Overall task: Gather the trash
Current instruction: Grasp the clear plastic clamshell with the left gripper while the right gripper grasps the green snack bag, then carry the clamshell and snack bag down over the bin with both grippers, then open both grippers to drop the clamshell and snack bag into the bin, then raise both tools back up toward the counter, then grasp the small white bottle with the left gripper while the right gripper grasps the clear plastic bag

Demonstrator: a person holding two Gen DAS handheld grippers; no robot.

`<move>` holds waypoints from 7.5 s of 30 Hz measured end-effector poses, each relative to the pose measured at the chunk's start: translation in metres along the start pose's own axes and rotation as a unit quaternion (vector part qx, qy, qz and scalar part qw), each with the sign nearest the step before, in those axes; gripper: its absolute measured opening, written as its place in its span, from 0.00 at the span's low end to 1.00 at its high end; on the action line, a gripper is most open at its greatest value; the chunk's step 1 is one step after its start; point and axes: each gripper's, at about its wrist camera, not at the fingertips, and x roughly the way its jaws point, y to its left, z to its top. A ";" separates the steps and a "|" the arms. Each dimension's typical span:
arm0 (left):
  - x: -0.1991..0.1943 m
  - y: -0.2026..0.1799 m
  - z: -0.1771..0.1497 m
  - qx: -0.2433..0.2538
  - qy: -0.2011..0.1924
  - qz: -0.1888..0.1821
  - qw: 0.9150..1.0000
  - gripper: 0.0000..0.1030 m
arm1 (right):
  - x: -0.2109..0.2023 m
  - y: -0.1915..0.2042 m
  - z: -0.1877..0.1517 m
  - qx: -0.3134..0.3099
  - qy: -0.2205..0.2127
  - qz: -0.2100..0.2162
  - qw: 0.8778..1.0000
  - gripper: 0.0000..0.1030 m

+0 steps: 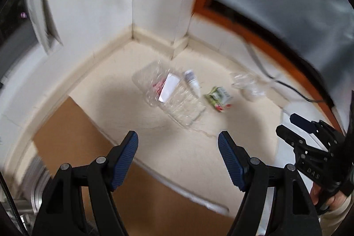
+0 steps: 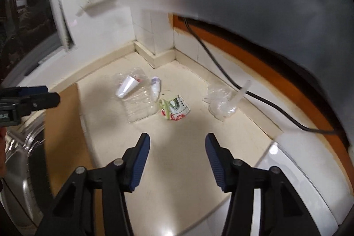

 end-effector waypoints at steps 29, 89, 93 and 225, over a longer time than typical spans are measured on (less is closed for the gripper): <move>0.160 -0.006 0.020 -0.112 0.079 0.072 0.988 0.12 | 0.159 0.030 0.024 -0.055 0.043 -0.027 0.997 0.17; -0.129 -0.222 -0.460 -0.050 0.056 0.063 0.995 0.03 | -0.189 -0.045 -0.371 0.050 0.070 0.202 0.976 0.08; -0.098 -0.218 -0.477 -0.033 0.081 0.078 0.993 0.03 | -0.164 -0.033 -0.399 0.052 0.097 0.203 0.973 0.08; 0.168 -0.166 -0.034 0.405 0.060 -0.013 0.912 0.32 | 0.095 -0.104 -0.009 0.231 -0.039 0.038 0.971 0.47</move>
